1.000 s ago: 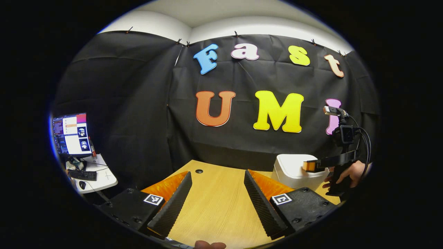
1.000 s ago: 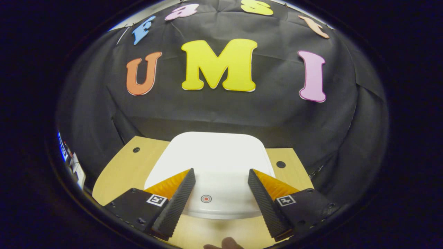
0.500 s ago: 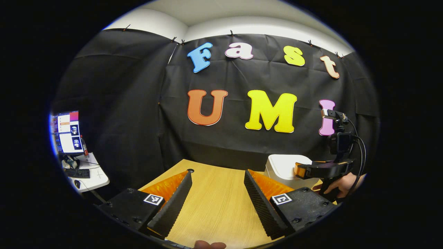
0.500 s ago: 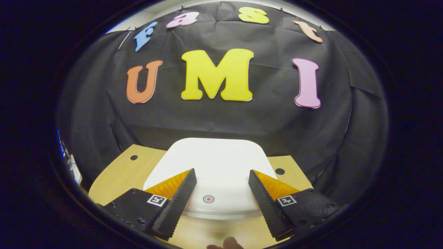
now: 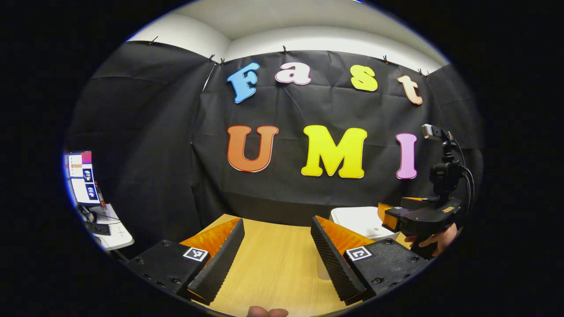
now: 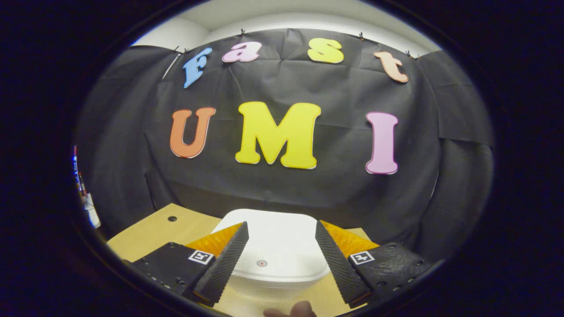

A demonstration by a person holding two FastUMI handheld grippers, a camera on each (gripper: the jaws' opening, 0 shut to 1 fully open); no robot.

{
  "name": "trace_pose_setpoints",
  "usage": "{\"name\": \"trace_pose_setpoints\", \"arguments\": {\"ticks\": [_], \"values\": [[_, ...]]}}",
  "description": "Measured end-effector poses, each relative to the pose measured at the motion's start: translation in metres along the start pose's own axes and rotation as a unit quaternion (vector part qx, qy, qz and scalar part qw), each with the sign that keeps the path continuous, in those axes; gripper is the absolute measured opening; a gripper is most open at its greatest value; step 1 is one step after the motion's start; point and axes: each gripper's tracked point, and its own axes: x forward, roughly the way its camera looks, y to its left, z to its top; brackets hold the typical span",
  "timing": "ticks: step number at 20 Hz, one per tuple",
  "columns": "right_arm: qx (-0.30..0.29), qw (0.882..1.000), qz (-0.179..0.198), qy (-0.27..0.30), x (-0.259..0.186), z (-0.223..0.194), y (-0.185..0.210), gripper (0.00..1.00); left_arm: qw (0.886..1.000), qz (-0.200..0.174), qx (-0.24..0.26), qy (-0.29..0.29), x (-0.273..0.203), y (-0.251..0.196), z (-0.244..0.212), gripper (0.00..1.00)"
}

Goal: Press the lid of the desktop garbage bin to open it, pick up the crumpled paper on the desktop and throw it into the bin, then pick up the pop can on the desktop and drop it into the bin, and finally close the garbage bin lid.

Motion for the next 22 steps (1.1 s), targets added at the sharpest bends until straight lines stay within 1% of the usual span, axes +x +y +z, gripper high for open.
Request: {"name": "trace_pose_setpoints", "arguments": {"ticks": [1, 2, 5, 6, 7, 8, 9, 13, 16, 19, 22], "values": [[0.004, 1.0, -0.002, -0.011, -0.012, 0.007, -0.004, 0.97, 1.0, -0.005, -0.002, -0.006, 0.003, -0.004, 0.007, 0.97], [0.008, 1.0, -0.002, -0.017, -0.021, 0.013, -0.008, 0.95, 1.0, -0.01, 0.0, -0.013, 0.005, -0.007, 0.014, 0.98], [0.011, 0.999, -0.012, -0.028, -0.048, 0.023, -0.029, 0.95, 0.999, -0.024, 0.009, -0.03, 0.013, -0.018, 0.03, 0.97], [0.015, 0.999, -0.017, -0.034, -0.056, 0.026, -0.035, 0.95, 0.999, -0.027, 0.009, -0.036, 0.016, -0.02, 0.035, 0.98], [0.02, 0.999, -0.017, -0.039, -0.064, 0.029, -0.037, 0.98, 0.999, -0.028, 0.01, -0.04, 0.017, -0.023, 0.039, 0.97], [0.023, 0.999, -0.019, -0.042, -0.071, 0.03, -0.04, 0.95, 0.999, -0.024, 0.011, -0.041, 0.018, -0.023, 0.042, 0.97], [0.023, 0.999, -0.021, -0.042, -0.08, 0.028, -0.045, 0.95, 0.999, -0.024, 0.012, -0.041, 0.02, -0.025, 0.042, 0.97], [0.029, 0.998, -0.019, -0.05, -0.113, 0.031, -0.043, 0.95, 0.998, -0.034, 0.01, -0.044, 0.02, -0.039, 0.045, 0.97], [0.026, 0.998, -0.012, -0.053, -0.124, 0.031, -0.036, 0.95, 0.998, -0.036, 0.01, -0.042, 0.017, -0.043, 0.042, 0.97], [0.033, 0.998, -0.008, -0.047, -0.127, 0.027, -0.039, 0.95, 0.999, -0.034, 0.01, -0.04, 0.011, -0.045, 0.04, 0.97], [0.039, 0.998, -0.013, -0.041, -0.124, 0.025, -0.045, 0.95, 0.999, -0.033, 0.009, -0.037, 0.008, -0.049, 0.037, 0.98]]}}
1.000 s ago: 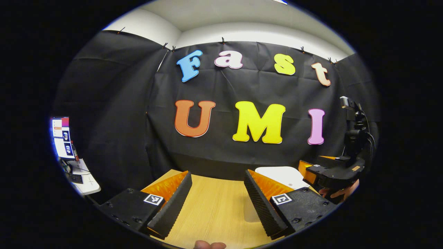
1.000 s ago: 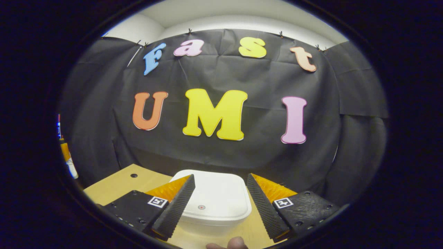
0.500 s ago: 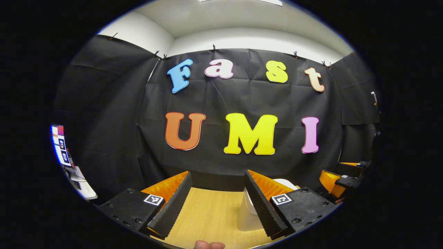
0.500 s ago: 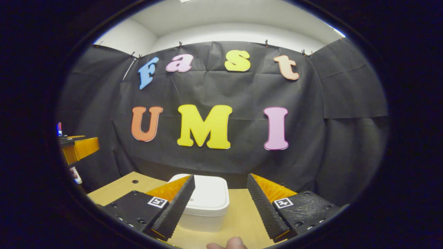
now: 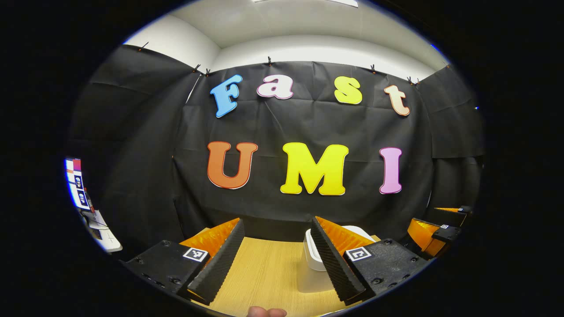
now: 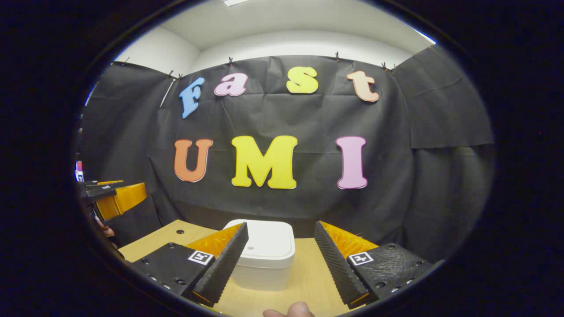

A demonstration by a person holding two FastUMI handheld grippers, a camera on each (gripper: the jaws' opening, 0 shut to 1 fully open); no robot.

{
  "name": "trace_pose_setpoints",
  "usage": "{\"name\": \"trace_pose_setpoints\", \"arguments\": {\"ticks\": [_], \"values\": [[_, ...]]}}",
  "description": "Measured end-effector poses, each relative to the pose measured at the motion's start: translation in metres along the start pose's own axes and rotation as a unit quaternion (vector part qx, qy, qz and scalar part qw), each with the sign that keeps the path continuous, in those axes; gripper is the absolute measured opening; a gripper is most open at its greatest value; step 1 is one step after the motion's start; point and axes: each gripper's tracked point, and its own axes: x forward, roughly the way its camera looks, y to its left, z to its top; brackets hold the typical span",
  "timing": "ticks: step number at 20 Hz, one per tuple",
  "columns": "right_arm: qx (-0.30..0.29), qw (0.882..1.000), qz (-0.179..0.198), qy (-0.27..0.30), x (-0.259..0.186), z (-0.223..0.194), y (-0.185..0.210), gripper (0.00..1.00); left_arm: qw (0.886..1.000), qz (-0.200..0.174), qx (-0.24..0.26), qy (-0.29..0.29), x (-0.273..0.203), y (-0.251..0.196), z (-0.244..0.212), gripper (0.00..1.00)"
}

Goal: Press the lid of the desktop garbage bin to open it, pick up the crumpled paper on the desktop and throw it into the bin, then pick up the pop can on the desktop and drop it into the bin, and finally close the garbage bin lid.

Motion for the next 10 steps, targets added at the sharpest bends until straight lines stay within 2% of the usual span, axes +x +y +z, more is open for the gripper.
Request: {"name": "trace_pose_setpoints", "arguments": {"ticks": [7, 10], "values": [[0.009, 1.0, 0.012, -0.003, 0.006, 0.004, 0.011, 0.97, 1.0, 0.005, 0.009, -0.003, -0.003, 0.001, 0.004, 0.98], [0.01, 1.0, 0.017, -0.002, 0.008, 0.004, 0.014, 0.95, 1.0, 0.008, 0.012, -0.004, -0.004, 0.002, 0.005, 0.98]]}}
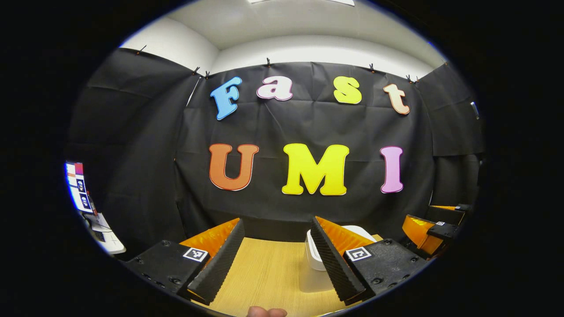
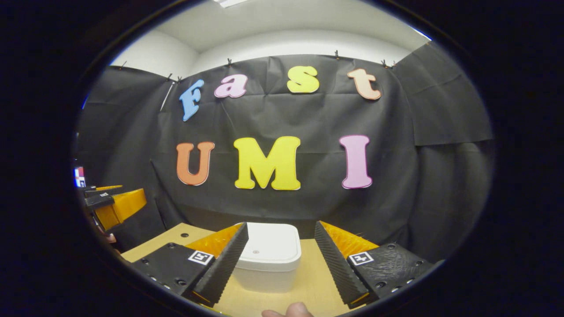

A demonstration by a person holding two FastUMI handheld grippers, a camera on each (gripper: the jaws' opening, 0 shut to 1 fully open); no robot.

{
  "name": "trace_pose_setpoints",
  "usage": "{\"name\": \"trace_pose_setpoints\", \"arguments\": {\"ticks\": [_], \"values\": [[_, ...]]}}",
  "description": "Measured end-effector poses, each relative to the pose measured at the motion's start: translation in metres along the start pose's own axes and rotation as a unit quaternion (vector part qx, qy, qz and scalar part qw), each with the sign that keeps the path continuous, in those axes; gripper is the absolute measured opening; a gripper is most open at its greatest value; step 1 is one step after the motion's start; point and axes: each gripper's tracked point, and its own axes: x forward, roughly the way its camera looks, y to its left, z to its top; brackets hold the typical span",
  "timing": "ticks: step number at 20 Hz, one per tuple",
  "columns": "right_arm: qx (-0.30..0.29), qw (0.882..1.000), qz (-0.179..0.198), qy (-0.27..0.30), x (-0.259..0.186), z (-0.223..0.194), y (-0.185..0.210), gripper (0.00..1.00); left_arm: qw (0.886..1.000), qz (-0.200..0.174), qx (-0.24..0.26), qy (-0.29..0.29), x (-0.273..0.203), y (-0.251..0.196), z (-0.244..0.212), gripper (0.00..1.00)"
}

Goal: Press the lid of the desktop garbage bin to open it, pick up the crumpled paper on the desktop and throw it into the bin, then pick up the pop can on the desktop and drop it into the bin, and finally close the garbage bin lid.

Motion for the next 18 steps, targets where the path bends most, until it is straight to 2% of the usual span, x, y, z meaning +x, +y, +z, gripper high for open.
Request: {"name": "trace_pose_setpoints", "arguments": {"ticks": [12, 13, 18], "values": [[-0.003, 1.0, 0.022, 0.006, 0.008, 0.002, 0.017, 0.95, 1.0, 0.006, 0.012, -0.001, -0.001, -0.002, 0.004, 0.98], [-0.005, 1.0, 0.025, 0.007, 0.007, 0.002, 0.019, 0.98, 1.0, 0.005, 0.012, -0.001, -0.001, -0.002, 0.004, 0.98], [-0.006, 1.0, 0.026, 0.003, 0.01, 0.004, 0.022, 0.95, 1.0, 0.005, 0.016, -0.001, -0.002, -0.003, 0.005, 0.98]]}}
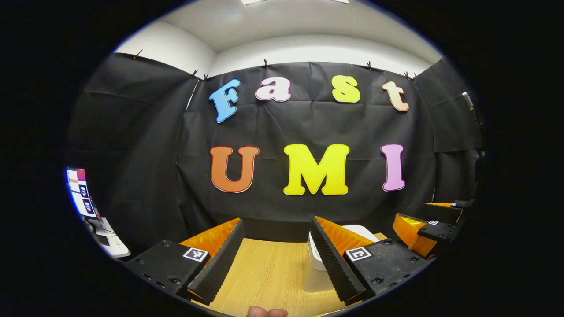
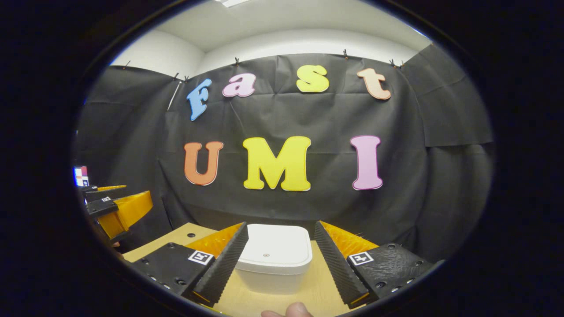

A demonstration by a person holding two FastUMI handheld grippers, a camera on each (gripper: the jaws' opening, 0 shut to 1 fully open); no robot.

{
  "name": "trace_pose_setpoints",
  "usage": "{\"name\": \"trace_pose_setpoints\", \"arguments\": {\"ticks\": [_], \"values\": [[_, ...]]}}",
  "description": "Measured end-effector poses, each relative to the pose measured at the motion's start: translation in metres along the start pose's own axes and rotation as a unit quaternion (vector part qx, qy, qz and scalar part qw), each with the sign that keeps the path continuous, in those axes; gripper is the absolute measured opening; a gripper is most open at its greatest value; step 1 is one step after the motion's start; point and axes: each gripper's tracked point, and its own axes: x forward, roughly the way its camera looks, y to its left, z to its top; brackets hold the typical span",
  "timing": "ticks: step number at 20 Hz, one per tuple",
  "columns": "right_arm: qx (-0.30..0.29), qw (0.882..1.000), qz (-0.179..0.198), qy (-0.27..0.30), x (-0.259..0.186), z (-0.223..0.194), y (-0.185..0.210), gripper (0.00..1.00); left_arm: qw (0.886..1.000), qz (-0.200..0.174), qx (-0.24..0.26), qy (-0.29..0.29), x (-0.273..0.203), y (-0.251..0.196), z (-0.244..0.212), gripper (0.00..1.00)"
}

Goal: Press the lid of the desktop garbage bin to open it, pick up the crumpled paper on the desktop and throw it into the bin, then pick up the pop can on the desktop and drop it into the bin, and finally close the garbage bin lid.

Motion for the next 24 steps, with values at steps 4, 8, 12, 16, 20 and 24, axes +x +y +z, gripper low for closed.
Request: {"name": "trace_pose_setpoints", "arguments": {"ticks": [4, 8, 12, 16, 20, 24], "values": [[0.005, 1.0, -0.003, 0.002, 0.0, -0.002, -0.003, 0.95, 1.0, -0.002, -0.002, 0.001, -0.003, -0.003, 0.004, 0.98], [0.007, 1.0, -0.005, 0.002, 0.001, -0.001, -0.006, 0.95, 1.0, -0.004, 0.0, 0.0, -0.004, -0.006, 0.006, 0.97], [0.006, 1.0, -0.007, 0.003, 0.003, -0.002, -0.008, 0.95, 1.0, -0.003, 0.002, 0.001, -0.004, -0.006, 0.006, 0.97], [0.01, 1.0, -0.006, 0.008, 0.002, -0.005, -0.008, 0.95, 1.0, 0.0, -0.001, 0.004, -0.006, -0.004, 0.004, 0.97], [0.006, 1.0, -0.008, 0.013, 0.004, -0.008, -0.009, 0.95, 1.0, 0.0, -0.002, 0.004, -0.005, -0.005, 0.004, 0.97], [0.013, 1.0, -0.011, 0.021, 0.005, -0.013, -0.011, 0.95, 1.0, -0.001, -0.002, 0.005, -0.007, -0.006, 0.002, 0.98]]}}
